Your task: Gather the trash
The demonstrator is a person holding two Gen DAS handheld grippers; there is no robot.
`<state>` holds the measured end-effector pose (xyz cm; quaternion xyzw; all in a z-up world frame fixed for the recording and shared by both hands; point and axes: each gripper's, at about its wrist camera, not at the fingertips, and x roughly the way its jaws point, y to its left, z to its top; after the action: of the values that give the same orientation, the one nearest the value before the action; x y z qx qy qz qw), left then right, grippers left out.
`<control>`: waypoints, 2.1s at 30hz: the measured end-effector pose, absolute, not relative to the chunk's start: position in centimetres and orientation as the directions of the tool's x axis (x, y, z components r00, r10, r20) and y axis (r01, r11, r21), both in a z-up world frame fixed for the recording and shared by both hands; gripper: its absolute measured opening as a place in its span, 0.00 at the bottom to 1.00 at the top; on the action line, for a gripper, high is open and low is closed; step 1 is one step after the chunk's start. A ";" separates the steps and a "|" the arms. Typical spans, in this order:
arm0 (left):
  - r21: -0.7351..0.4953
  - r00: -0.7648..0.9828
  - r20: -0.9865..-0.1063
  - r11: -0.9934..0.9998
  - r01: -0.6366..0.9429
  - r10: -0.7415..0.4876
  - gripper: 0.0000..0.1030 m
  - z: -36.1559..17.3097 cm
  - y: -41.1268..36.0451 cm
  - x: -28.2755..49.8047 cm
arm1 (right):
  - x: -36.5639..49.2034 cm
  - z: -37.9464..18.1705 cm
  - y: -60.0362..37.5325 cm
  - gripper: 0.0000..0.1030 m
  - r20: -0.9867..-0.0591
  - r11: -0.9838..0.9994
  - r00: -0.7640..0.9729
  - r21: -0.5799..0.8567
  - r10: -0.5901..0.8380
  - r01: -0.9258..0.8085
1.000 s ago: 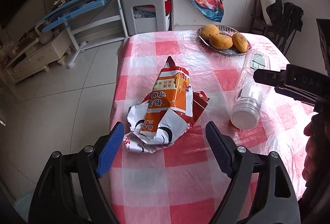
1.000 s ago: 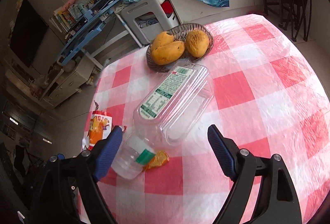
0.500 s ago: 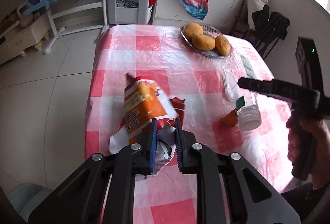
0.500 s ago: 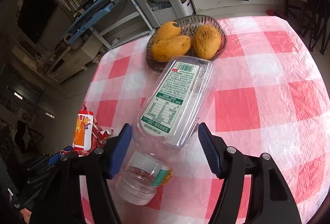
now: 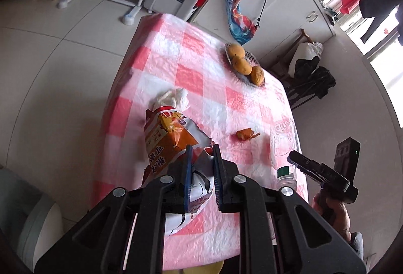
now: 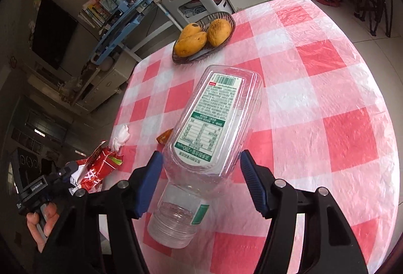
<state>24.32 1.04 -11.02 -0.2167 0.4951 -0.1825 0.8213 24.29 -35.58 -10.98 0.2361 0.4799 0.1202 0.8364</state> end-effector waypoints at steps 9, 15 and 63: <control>-0.403 0.367 -0.840 0.912 0.070 -0.399 0.22 -13.8 -1.2 23.5 | 22.4 -11.8 -34.3 0.61 -0.790 0.905 0.470 0.423 0.393 -0.045; -0.233 0.377 -0.887 0.964 0.130 -0.266 0.32 -14.2 -3.7 22.8 | 22.3 -12.5 -33.9 0.63 -0.806 0.920 0.468 0.391 0.362 -0.039; 0.238 0.530 -0.843 0.946 0.219 0.089 0.67 -15.0 -10.5 17.8 | 17.9 -12.5 -33.5 0.63 -0.671 0.815 0.543 0.578 0.505 -0.043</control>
<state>17.82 -10.51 -14.98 0.1597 0.4833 -0.0377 0.8600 17.93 -33.45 -12.46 0.2569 0.4491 0.1631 0.8400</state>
